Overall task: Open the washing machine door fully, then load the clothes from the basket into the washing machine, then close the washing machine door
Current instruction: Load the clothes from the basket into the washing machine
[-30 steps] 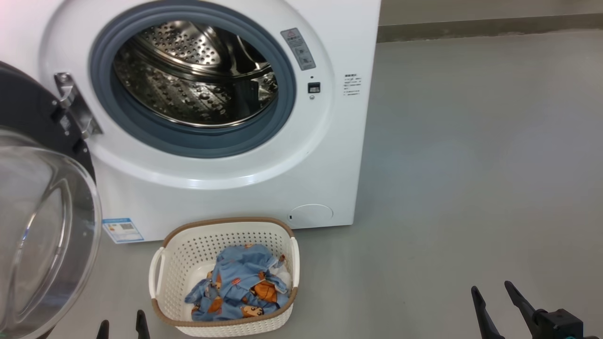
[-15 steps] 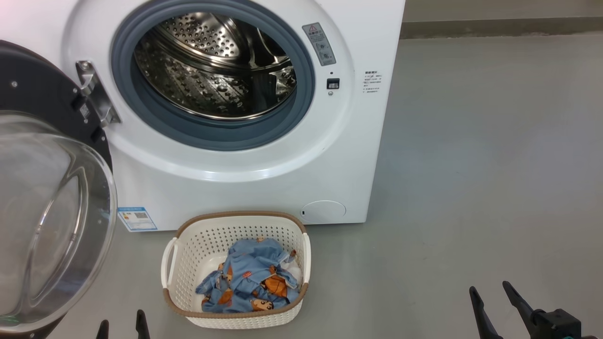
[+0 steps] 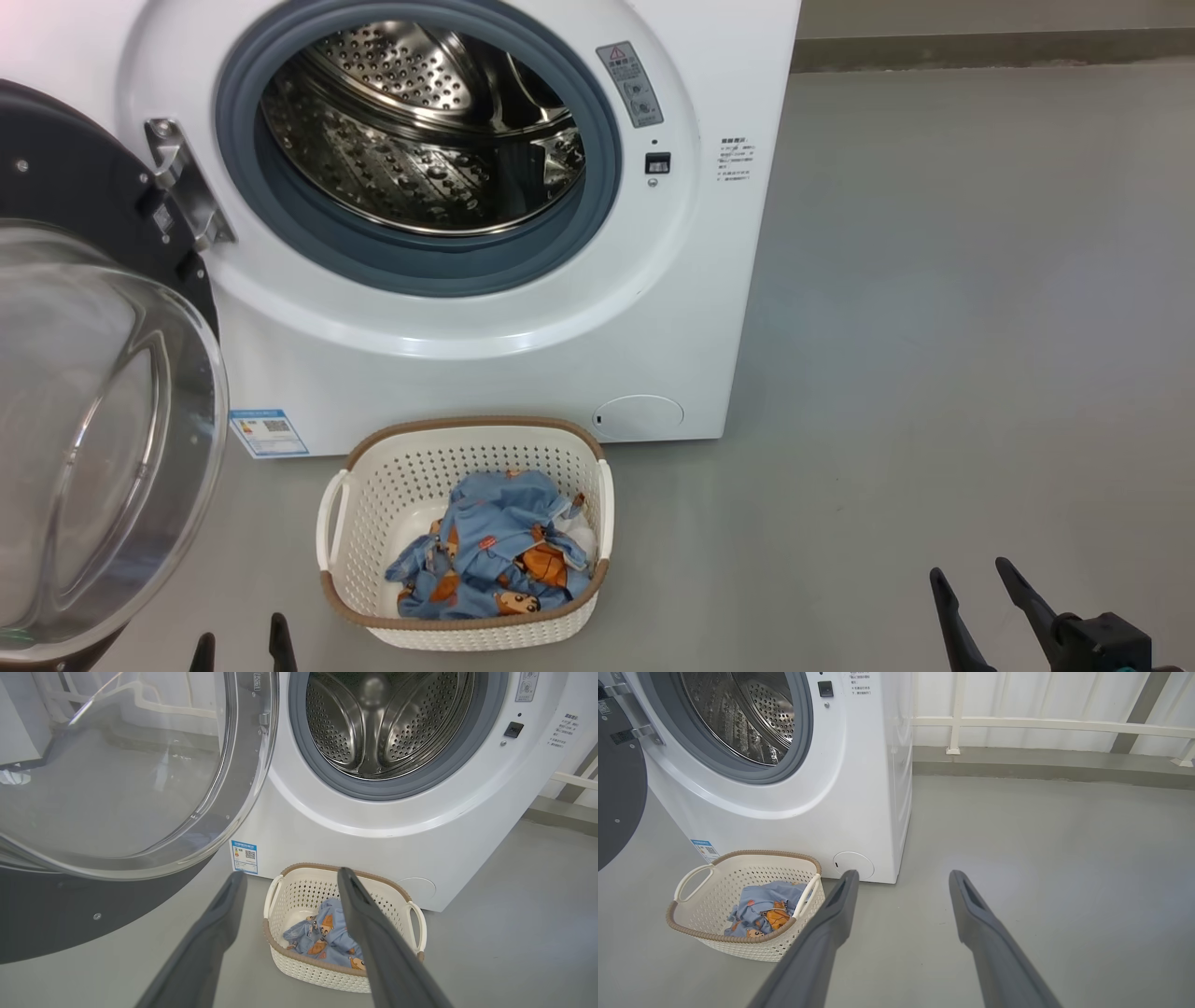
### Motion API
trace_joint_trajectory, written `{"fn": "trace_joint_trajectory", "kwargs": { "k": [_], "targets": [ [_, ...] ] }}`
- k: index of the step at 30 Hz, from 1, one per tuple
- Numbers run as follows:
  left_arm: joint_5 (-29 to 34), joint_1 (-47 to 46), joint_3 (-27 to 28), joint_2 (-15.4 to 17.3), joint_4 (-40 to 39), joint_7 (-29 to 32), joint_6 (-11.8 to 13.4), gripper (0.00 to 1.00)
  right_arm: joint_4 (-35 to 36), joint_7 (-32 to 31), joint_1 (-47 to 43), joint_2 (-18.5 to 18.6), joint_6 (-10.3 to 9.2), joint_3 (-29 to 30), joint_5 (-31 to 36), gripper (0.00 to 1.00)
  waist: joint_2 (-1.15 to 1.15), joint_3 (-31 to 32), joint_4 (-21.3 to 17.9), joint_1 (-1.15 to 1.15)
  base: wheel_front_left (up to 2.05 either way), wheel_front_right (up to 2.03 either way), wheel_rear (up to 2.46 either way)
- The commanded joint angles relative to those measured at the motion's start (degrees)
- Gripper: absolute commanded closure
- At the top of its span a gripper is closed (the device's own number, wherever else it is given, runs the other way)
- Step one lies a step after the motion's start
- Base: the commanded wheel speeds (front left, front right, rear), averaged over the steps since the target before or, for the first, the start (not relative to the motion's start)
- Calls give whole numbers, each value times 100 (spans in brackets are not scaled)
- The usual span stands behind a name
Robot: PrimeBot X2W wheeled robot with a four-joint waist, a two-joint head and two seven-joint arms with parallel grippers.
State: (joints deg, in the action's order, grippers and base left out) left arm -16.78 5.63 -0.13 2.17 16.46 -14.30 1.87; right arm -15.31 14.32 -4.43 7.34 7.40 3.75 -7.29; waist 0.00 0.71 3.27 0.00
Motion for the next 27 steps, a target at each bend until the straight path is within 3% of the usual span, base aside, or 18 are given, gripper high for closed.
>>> {"fn": "trace_joint_trajectory", "kwargs": {
  "k": [1, 10, 27],
  "targets": [
    [30, -152, 168, 71, -150, -70, 68, 0, 114, 68, 191, 71, 9, -142, -36, 0, 0, -3, -6, 0, 0, 0, 0],
    [-58, -184, 217, 71, -57, -70, 50, 0, 112, 68, 190, 69, 9, -128, -31, 0, 0, -23, -25, 0, 32, -32, 0],
    [-2, -218, 231, 71, -160, -70, 226, 0, 116, 68, 219, 92, 9, -117, -32, 0, 0, -112, -16, 0, 112, -112, 0]
  ]
}}
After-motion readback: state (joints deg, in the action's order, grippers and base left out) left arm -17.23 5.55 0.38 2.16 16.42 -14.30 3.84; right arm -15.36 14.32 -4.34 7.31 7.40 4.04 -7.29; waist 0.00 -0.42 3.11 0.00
